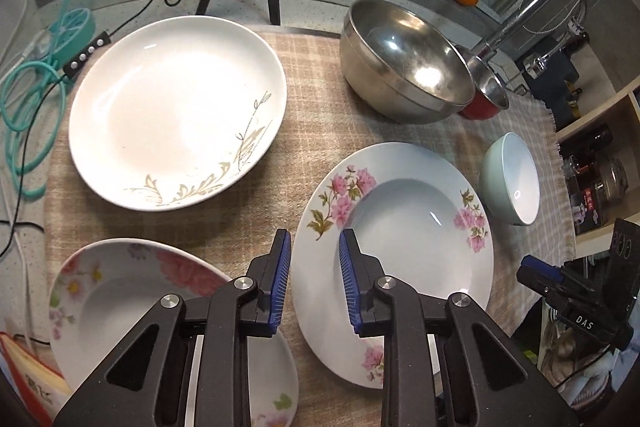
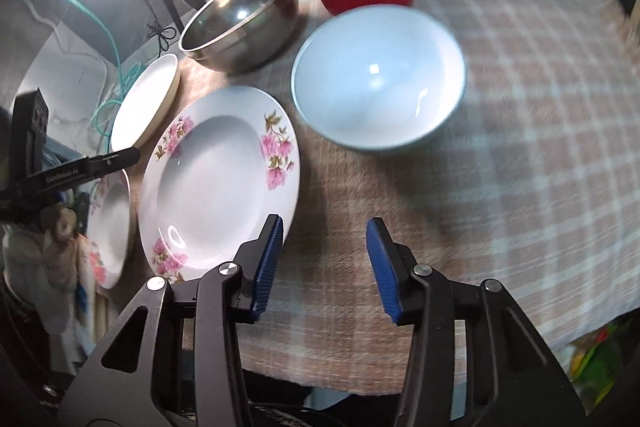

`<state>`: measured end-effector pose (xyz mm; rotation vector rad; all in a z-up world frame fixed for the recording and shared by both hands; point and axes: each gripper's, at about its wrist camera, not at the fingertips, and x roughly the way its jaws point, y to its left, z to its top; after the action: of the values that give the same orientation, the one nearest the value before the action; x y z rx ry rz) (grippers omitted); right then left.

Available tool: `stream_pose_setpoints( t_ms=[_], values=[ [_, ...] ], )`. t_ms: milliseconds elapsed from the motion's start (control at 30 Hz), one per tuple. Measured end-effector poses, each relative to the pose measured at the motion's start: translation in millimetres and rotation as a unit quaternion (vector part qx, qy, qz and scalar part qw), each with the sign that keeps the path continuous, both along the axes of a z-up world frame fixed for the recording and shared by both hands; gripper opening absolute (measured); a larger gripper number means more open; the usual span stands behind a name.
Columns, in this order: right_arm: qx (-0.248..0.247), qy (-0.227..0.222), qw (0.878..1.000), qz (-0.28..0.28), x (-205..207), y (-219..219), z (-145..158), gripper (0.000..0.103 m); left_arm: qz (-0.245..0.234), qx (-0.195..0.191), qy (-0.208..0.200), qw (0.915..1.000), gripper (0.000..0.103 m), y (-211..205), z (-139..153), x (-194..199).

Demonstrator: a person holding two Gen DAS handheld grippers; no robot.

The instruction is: Organize plates and bowls

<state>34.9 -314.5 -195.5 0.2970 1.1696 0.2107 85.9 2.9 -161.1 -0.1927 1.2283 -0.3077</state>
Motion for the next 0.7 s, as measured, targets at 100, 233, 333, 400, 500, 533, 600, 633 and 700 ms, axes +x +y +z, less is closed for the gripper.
stream_pose_setpoints(
  t_ms=[100,233,333,400,500,533,600,633,700],
  values=[
    [0.026,0.009,1.0,-0.006,2,-2,-6,0.044,0.004,-0.009,0.014,0.9999,0.02,2,-6,4],
    [0.04,0.017,0.999,0.002,6,4,-11,0.035,0.004,-0.01,0.017,0.9998,0.019,2,-8,6],
    [0.042,0.022,0.999,0.009,10,11,-15,0.03,0.001,-0.013,0.023,0.9996,0.019,2,-10,9],
    [0.042,0.024,0.999,0.012,13,14,-17,0.027,0.001,-0.016,0.027,0.9995,0.019,2,-12,9],
    [0.045,0.027,0.999,0.013,16,14,-19,0.025,0.002,-0.017,0.03,0.9994,0.019,4,-13,10],
    [0.047,0.028,0.998,0.014,16,13,-20,0.025,0.002,-0.017,0.03,0.9994,0.019,3,-14,10],
    [0.051,0.033,0.998,0.015,17,12,-22,0.024,0.003,-0.014,0.033,0.9994,0.019,4,-15,12],
    [0.053,0.035,0.998,0.015,18,12,-24,0.024,0.004,-0.014,0.035,0.9993,0.019,4,-16,13],
    [0.06,0.037,0.997,0.016,20,11,-26,0.024,0.004,-0.012,0.043,0.999,0.018,4,-20,15]
  ],
)
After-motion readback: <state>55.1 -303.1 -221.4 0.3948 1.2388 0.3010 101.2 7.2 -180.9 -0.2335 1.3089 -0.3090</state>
